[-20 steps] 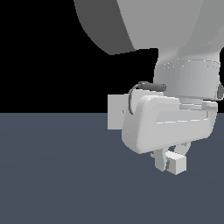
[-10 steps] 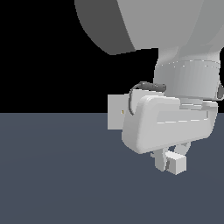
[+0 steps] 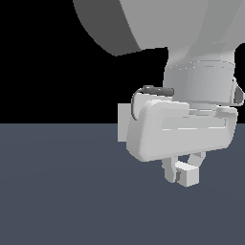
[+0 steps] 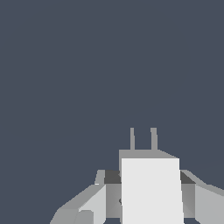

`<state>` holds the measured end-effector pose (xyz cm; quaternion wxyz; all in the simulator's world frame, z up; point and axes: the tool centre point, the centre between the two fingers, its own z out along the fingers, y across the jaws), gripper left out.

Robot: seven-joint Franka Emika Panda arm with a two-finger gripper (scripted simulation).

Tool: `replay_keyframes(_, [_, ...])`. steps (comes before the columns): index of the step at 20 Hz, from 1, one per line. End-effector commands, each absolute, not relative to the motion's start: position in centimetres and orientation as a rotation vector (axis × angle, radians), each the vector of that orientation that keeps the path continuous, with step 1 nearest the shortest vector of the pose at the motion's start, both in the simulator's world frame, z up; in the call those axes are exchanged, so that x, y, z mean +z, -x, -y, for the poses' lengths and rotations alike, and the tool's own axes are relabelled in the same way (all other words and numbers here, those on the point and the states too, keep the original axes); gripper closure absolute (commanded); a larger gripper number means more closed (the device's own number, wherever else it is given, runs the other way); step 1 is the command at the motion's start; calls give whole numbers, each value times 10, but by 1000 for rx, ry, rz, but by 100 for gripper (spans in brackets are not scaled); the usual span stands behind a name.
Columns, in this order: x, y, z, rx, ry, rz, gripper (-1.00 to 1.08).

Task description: Plug the charger into the wall socket.

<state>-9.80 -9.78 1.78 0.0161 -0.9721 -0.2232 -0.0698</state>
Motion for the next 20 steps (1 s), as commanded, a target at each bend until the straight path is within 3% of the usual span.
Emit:
replay_keyframes(1, [21, 98, 94, -220, 3035, 649, 108])
replay_keyframes(20, [60, 85, 49, -231, 3125, 91, 108])
